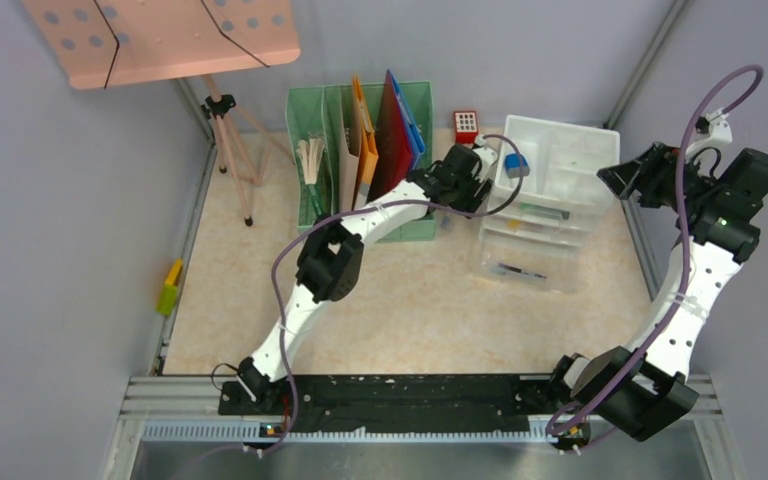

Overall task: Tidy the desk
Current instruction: Pick up the stationery from the center of the board.

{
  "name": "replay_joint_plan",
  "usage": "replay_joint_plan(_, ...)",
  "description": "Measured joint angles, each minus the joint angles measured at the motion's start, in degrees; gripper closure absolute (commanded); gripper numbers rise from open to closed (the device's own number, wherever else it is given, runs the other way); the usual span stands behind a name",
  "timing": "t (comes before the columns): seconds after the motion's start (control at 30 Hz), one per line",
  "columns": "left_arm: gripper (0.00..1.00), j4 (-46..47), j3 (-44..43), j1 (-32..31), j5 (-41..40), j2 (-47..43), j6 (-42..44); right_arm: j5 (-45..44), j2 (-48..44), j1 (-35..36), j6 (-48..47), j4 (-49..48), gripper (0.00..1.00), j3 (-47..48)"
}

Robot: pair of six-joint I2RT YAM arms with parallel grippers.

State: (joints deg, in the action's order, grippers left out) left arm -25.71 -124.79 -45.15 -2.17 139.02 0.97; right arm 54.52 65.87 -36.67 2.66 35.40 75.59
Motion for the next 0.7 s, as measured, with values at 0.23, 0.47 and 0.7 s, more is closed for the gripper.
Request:
replay_joint_plan(0.23, 0.33, -0.04, -3.15, 0.00, -3.13, 3.15, -1.33, 0.00, 0.02, 0.00, -0.09, -0.07, 0.32, -0.63)
replay_joint_plan(0.47, 0.37, -0.87, -5.90, 0.48, -5.40, 5.62, -1.31, 0.02, 0.02, 0.00, -0.07, -0.20, 0.32, -0.63)
replay_joint_plan(0.7, 0.41, -2.01, -6.80, 0.76, -5.70, 6.67, -1.25, 0.02, 0.02, 0.00, -0.07, -0.26, 0.32, -0.98)
